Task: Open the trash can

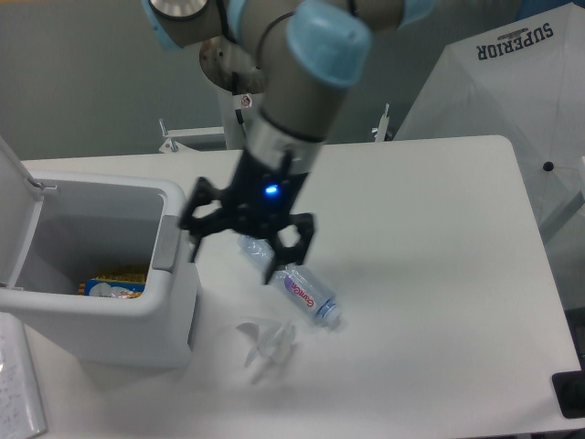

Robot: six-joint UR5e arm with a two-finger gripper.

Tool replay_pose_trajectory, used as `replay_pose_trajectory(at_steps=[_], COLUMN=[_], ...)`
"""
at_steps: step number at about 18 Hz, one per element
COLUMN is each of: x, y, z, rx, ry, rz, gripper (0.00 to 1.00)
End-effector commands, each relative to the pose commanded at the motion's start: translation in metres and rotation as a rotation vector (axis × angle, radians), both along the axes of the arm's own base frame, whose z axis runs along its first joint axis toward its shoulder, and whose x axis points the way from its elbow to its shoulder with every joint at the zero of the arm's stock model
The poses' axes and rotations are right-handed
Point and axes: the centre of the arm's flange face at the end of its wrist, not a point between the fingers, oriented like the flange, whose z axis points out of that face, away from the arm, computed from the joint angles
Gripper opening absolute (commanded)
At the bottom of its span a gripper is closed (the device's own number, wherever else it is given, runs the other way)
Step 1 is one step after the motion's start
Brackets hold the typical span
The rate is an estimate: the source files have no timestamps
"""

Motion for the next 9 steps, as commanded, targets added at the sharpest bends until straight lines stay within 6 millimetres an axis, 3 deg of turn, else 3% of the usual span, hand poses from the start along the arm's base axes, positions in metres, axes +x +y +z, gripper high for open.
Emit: replay_pose_trajectory(at_steps=[3, 9], x=[-0.031, -0.077], y=[-0.015, -0.029], z=[-0.013, -0.081], rx=[-0.007, -0.271], ry=[0.080, 0.309], rz=[-0.055, -0.300], gripper=[1.00, 1.00])
